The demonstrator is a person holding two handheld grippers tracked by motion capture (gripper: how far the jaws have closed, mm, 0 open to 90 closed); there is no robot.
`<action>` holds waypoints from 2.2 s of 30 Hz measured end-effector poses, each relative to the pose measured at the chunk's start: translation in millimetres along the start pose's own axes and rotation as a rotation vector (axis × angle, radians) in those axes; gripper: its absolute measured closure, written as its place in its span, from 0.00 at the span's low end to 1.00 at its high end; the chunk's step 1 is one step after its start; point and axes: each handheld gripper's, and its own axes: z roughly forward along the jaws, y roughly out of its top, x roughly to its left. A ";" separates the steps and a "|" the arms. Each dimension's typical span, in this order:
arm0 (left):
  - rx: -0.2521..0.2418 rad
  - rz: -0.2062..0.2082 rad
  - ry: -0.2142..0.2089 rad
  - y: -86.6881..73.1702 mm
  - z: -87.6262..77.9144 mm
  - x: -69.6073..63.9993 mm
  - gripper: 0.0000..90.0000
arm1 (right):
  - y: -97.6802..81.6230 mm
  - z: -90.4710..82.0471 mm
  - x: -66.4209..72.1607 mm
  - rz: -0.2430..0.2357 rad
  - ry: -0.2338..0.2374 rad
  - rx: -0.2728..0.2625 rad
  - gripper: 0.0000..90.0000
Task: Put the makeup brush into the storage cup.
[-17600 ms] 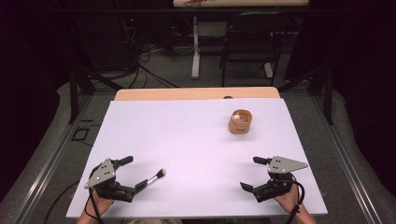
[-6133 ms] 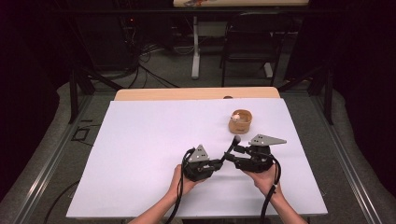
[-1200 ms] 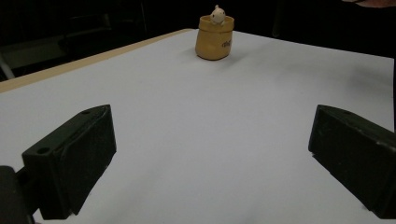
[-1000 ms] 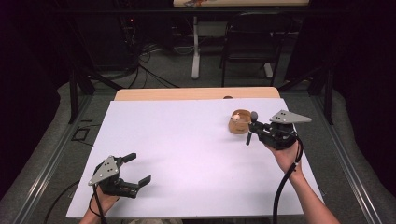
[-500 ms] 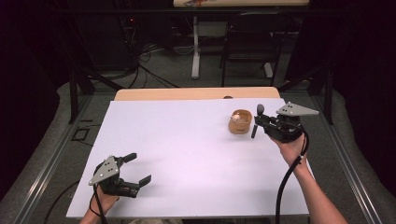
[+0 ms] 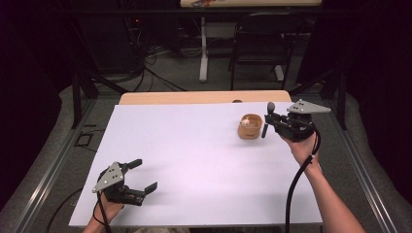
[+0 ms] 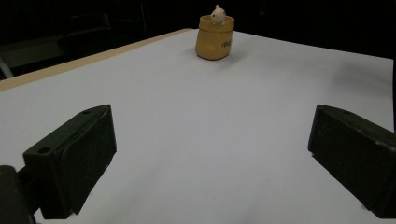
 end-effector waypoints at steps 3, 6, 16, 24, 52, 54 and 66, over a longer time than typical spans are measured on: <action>0.001 0.000 0.002 -0.2 -0.6 0.3 0.01 | 1.8 3.0 0.0 -0.006 0.001 0.002 0.86; -0.003 -0.004 0.009 -0.5 -0.8 0.4 0.01 | 2.7 5.9 -0.4 -0.002 0.001 0.001 0.86; -0.005 -0.001 0.008 -0.8 -0.5 0.3 0.02 | 4.7 14.4 -3.2 -0.001 -0.008 0.003 0.86; -0.005 0.003 0.003 -0.8 -0.2 0.2 0.02 | 5.2 21.4 -8.3 0.006 -0.027 0.002 0.86; 0.006 0.017 -0.027 -0.2 -0.5 -1.2 0.02 | 14.0 47.3 -16.9 -0.020 -0.067 -0.008 0.86; 0.006 0.015 -0.028 -0.4 -0.4 -1.2 0.02 | 13.8 49.5 -17.8 -0.015 -0.071 -0.011 0.86; 0.007 0.016 -0.032 -0.4 0.2 -1.5 0.02 | 10.1 66.9 -21.4 0.000 -0.072 0.002 0.86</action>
